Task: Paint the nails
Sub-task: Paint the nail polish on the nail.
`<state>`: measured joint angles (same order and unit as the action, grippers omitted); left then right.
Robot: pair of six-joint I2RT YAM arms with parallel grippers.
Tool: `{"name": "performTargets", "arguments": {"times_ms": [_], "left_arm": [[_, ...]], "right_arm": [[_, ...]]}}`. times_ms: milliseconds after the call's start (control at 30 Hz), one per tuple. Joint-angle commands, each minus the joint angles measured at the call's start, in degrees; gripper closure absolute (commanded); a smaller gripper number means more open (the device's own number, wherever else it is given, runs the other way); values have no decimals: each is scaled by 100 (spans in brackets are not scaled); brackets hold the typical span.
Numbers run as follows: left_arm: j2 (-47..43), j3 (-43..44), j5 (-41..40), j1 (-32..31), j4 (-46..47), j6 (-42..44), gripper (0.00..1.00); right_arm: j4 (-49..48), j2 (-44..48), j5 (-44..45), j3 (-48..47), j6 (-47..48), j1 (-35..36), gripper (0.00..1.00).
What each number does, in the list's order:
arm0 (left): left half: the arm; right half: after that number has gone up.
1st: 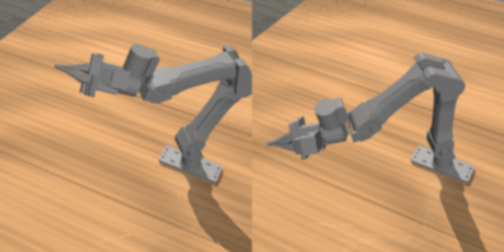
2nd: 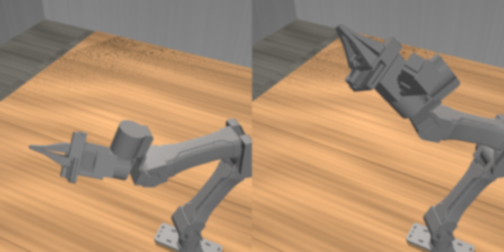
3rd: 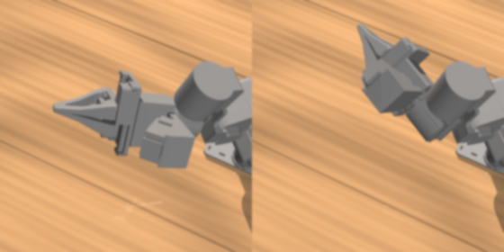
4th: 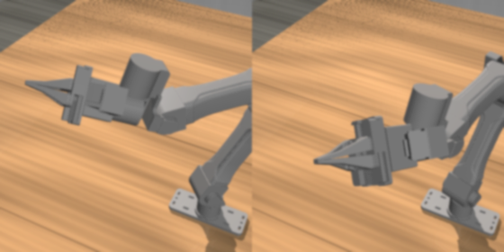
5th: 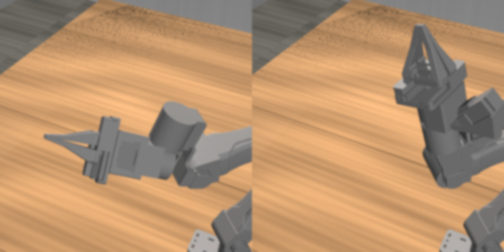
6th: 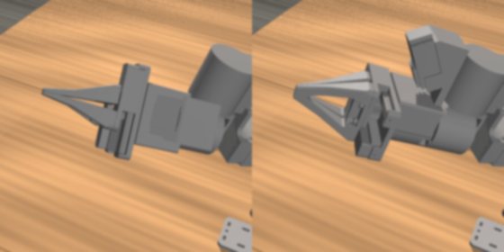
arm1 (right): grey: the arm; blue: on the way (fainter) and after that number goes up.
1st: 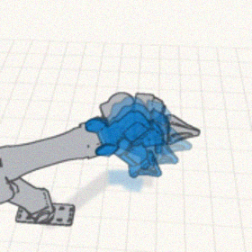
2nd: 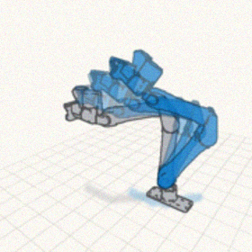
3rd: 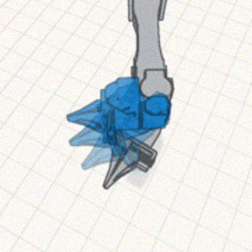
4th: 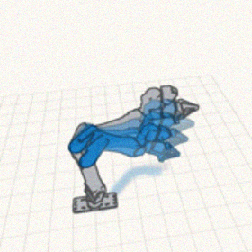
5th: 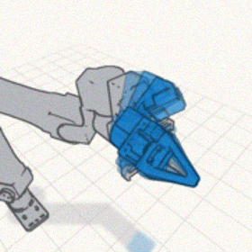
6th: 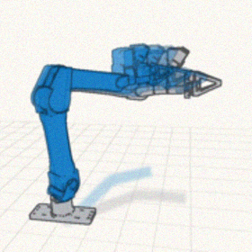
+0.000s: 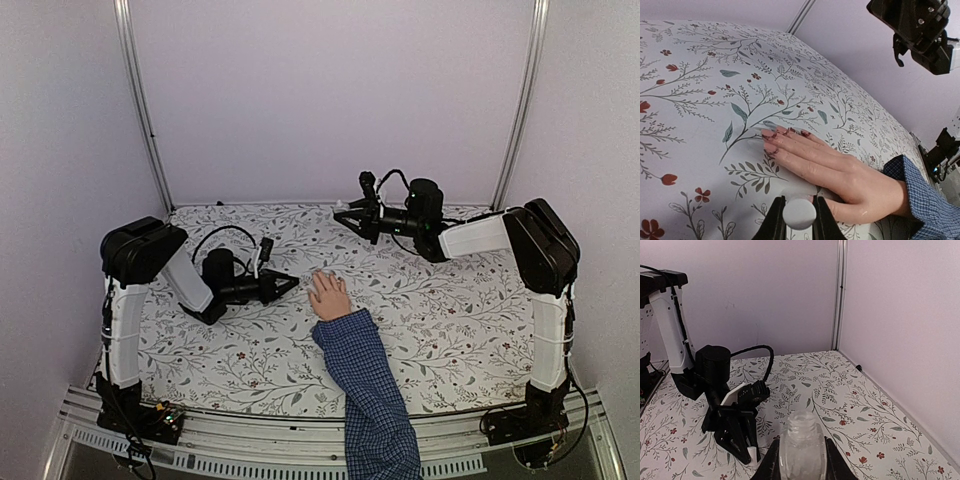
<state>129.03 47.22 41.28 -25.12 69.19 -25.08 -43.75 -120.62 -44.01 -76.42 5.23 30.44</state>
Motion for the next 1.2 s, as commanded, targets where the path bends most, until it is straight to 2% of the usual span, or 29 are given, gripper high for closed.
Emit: {"name": "performTargets", "arguments": {"times_ms": [0,1167], "left_arm": [[-45,-65,116,27,341,-22,100],[66,321,-106,-199,-533,363,100]], "right_arm": [[-11,-23,52,13,28,42,100],[15,-14,78,22,56,44,100]]}}
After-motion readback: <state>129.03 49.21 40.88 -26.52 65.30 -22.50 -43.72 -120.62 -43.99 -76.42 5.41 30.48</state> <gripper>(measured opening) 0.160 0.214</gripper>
